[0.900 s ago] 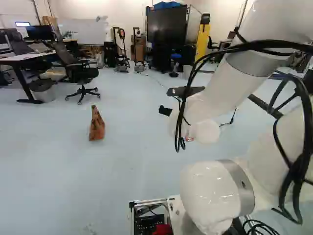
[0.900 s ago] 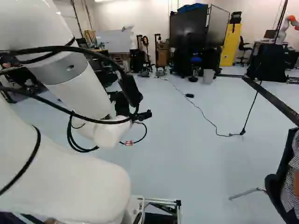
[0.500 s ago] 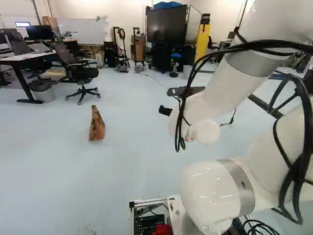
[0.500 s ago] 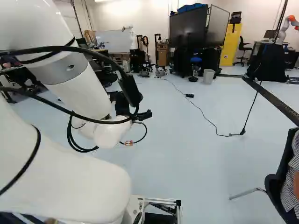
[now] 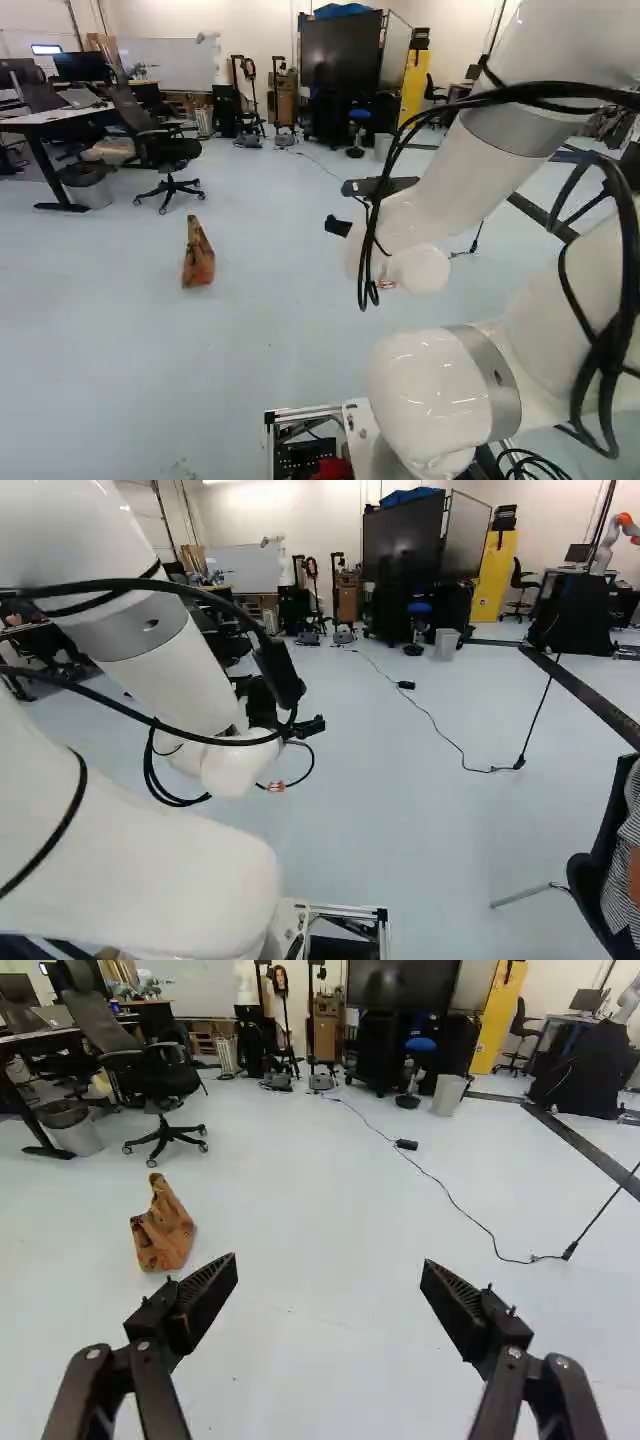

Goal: Pick up the grocery bag from the ground

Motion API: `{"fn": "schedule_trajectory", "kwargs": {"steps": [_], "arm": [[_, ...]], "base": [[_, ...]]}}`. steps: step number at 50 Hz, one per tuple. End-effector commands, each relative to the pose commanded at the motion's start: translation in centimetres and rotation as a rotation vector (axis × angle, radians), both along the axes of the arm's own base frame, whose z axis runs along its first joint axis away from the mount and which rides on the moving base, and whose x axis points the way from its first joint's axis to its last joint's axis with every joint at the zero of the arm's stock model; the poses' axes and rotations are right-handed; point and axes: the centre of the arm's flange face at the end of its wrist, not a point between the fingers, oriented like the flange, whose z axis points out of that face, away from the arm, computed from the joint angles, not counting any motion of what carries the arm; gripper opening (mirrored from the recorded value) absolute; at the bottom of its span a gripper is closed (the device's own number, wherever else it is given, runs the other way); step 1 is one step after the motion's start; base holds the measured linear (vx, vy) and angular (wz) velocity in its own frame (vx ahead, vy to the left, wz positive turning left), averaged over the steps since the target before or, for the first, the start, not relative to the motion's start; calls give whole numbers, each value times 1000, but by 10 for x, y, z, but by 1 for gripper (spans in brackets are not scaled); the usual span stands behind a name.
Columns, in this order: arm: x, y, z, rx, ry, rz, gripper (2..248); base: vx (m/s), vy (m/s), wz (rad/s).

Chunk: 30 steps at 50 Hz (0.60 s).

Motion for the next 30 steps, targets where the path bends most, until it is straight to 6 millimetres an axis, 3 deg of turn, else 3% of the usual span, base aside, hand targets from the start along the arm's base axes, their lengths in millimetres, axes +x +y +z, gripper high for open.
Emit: {"fn": "schedule_trajectory", "kwargs": {"steps": [30], "arm": [[0, 0, 0, 0, 0, 0, 247]], "base": [[3, 1, 0]]}}
